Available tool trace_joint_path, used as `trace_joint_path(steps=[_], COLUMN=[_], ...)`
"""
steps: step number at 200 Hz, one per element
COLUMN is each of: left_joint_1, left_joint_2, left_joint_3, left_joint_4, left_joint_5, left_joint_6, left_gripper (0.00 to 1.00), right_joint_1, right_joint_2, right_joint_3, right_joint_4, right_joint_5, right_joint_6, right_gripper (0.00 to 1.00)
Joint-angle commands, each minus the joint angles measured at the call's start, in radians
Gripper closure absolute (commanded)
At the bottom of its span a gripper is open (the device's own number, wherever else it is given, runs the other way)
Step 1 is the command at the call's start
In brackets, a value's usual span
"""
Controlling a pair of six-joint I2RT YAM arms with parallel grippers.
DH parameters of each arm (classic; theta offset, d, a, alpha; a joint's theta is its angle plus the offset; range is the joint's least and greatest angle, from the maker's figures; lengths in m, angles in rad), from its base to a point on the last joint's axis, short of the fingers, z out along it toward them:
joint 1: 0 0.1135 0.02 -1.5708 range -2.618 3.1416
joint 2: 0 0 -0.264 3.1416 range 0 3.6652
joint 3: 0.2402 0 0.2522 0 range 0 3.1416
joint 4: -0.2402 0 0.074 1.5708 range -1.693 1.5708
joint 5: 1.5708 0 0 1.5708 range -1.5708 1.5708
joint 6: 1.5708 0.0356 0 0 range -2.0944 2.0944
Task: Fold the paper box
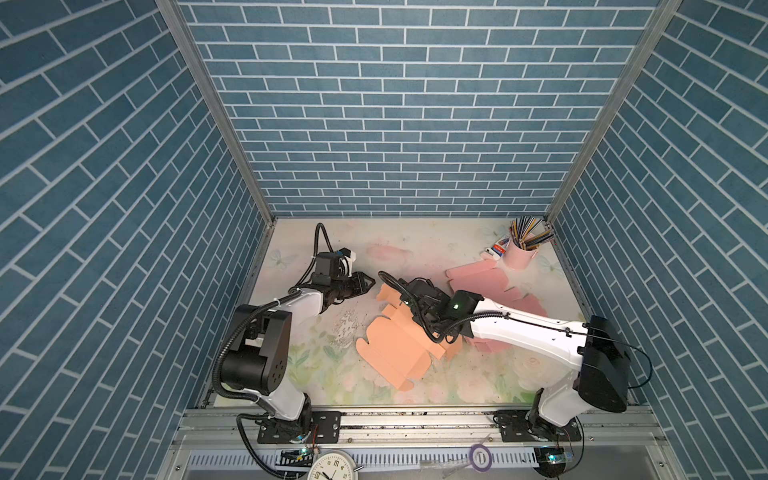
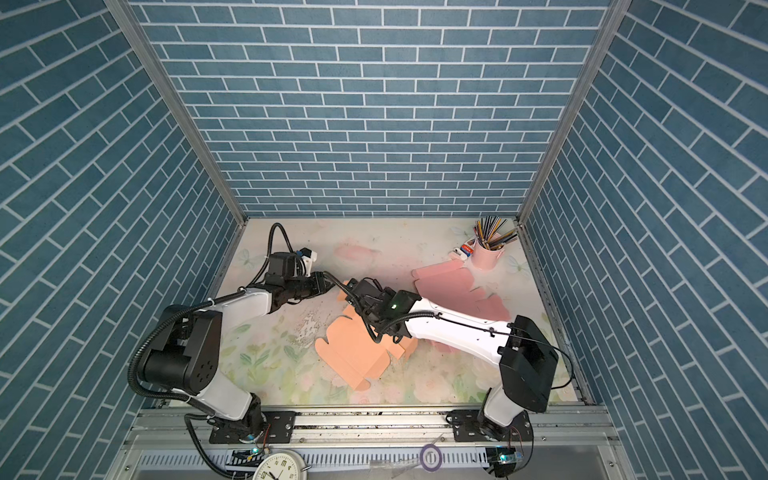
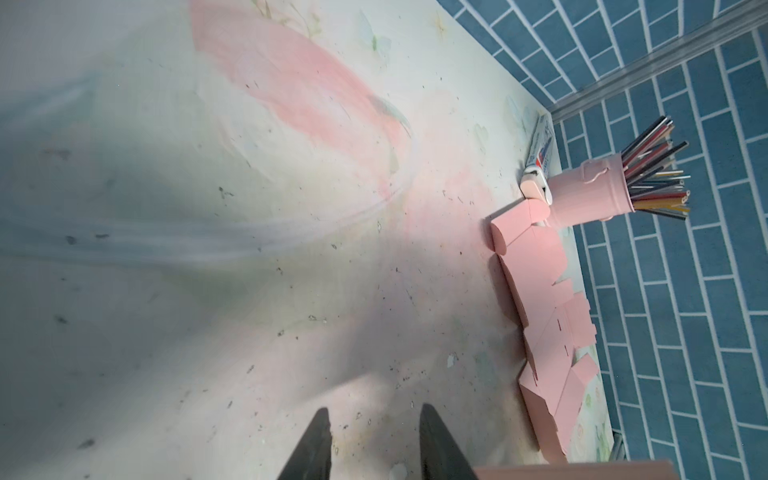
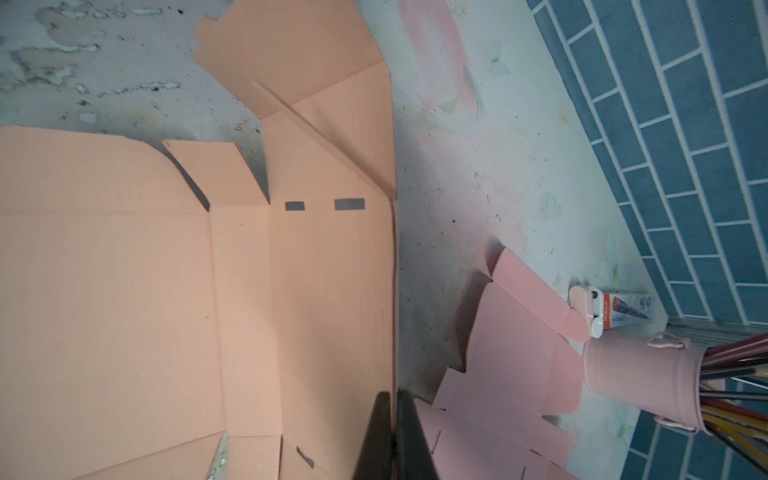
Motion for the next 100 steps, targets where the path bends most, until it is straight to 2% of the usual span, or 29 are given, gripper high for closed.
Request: trace_joint_path(steps=[1, 100], left_joint_1=[-0.023, -0.028], left_joint_2=[-0.003, -0.072], left_joint_3=[-0.008, -0.171], left_joint_4=[0.057, 0.197], left_joint_5=[0.037, 0.033], left_joint_6=[-0.017, -0.074], left_gripper=[0.63, 0.63], right_joint_1=[0.004, 0.021], right_joint_2=[0.022, 0.094], right_joint_3=[0.025, -0.008], right_joint_4=[0.021, 0.216], right_joint_5=[0.075, 0.061], right_joint_6=[-0.101, -0.351], right_gripper=[1.0, 1.0])
